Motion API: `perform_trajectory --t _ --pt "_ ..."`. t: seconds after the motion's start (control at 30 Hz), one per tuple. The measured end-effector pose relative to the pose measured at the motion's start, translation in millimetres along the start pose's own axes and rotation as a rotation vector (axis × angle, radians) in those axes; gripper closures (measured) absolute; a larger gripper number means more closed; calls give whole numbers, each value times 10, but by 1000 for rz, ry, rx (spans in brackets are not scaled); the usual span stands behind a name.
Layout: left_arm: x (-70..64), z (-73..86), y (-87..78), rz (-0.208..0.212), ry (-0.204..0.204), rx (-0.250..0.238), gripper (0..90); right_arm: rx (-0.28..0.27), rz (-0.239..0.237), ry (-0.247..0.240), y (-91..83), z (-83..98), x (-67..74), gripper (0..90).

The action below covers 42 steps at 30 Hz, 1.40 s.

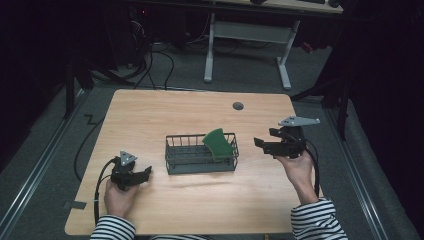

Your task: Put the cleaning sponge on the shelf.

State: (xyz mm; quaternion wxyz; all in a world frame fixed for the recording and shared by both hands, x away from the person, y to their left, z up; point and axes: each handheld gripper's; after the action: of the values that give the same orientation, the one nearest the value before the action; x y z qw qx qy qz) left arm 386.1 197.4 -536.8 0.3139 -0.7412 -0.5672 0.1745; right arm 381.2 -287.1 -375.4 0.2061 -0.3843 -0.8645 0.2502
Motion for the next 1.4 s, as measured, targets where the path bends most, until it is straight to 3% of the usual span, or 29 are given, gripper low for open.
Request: perform_trajectory --t 0.17,0.5,0.97,1.17,1.4 --pt "0 0 0 0 0 0 276 7 14 22 -60 110 -58 287" --pt "-2 0 0 -2 1 0 273 -31 27 51 -220 287 -137 291" --pt "-3 0 0 -2 1 0 273 -75 50 125 -406 750 -302 298" --pt "-2 0 0 -2 2 0 274 -81 46 146 -404 906 -343 300" --pt "-3 0 0 -2 1 0 274 -64 52 158 -276 1084 -344 299"
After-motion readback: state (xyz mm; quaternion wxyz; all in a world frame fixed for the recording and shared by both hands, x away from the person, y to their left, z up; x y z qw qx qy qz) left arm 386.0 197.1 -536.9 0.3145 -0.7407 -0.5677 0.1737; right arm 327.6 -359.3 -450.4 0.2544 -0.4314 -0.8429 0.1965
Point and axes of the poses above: each handheld gripper's, and its own axes: y roughly forward along the jaws, z roughly out of its underside, x roughly to its left, and after that the axes turned 10 degrees about -z, right-handed
